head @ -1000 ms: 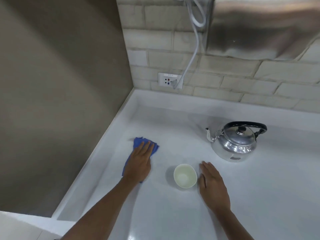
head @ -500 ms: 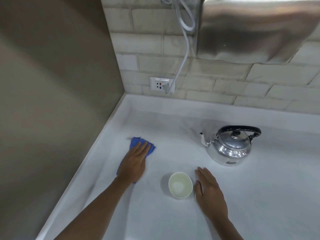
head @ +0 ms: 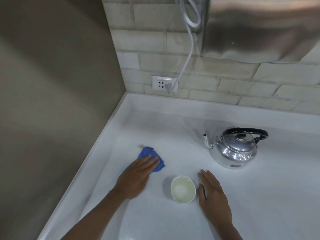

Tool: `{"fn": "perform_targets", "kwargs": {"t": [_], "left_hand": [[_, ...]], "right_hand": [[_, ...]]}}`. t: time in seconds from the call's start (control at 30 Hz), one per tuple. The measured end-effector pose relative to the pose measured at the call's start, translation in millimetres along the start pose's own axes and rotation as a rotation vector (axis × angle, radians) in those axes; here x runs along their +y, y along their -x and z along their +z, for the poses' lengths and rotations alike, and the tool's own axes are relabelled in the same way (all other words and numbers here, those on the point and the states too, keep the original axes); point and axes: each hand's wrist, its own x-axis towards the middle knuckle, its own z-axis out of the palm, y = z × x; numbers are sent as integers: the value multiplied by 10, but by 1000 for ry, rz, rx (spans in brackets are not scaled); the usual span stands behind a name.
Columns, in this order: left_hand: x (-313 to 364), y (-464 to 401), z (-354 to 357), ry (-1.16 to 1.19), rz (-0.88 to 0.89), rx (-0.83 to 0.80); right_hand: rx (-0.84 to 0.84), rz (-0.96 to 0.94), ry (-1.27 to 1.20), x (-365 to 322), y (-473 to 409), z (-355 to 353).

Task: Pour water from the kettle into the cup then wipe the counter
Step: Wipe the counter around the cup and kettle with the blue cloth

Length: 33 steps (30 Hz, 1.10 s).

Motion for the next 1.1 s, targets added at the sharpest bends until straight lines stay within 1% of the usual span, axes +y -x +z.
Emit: {"fn": "perform_targets", "kwargs": {"t": [0.07,0.13,0.2,0.23,0.27,0.3,0.4,0.43,0.5,0.57,0.6,0.63,0.7,0.8,0.83,0.87,0.9,0.93,1.0,1.03,1.1], "left_hand": [[-193,-118,21,-13,-181,23],[-275,-411,60,-31,-336,48],[-194,-742,95,-26,-465,-5],[-129,-895,124,-20,-479,-29],[-54,-1027,164,-23,-441,-36],[27,-1114,199,-31,-352,-43],[253,-964,210,-45,27,-140],[270,-801,187,-22,116,-136],[198,-449,90,39,206,-116],[20,-202,-25,17,221,-92],[-98,-153,-61,15,196,-63],[-219,-152,-73,29,136,-52],[-366,-270,-55,31,-37,-25],[-192,-664,38,3,-321,-2],[-68,-812,69,19,-397,-13],[64,-923,88,41,-429,-33],[189,-986,101,39,-385,-34],[291,-977,117,28,-262,-52],[362,-761,136,12,63,-125],[327,-613,113,29,148,-144],[206,-317,42,57,168,-145]], "right_hand": [[-1,2,3,-13,-2,4],[8,5,2,-16,-4,7],[15,6,2,-20,-2,11],[19,1,2,-23,-2,8],[22,-5,4,-18,-3,8],[24,-13,8,-11,-5,6],[24,-22,10,28,-6,15],[25,-25,10,43,-8,18],[25,-40,16,72,-10,30],[46,-55,18,80,-7,37],[59,-60,16,74,-7,36],[70,-64,14,68,-10,33],[68,-62,14,63,-15,41],[43,-42,21,65,-4,54],[44,-40,23,61,-2,51],[46,-37,23,58,-2,46],[48,-34,24,56,-3,40],[47,-35,26,54,-3,34],[45,-50,33,58,2,27],[45,-57,34,62,1,22],[48,-59,24,56,-1,17]]}}
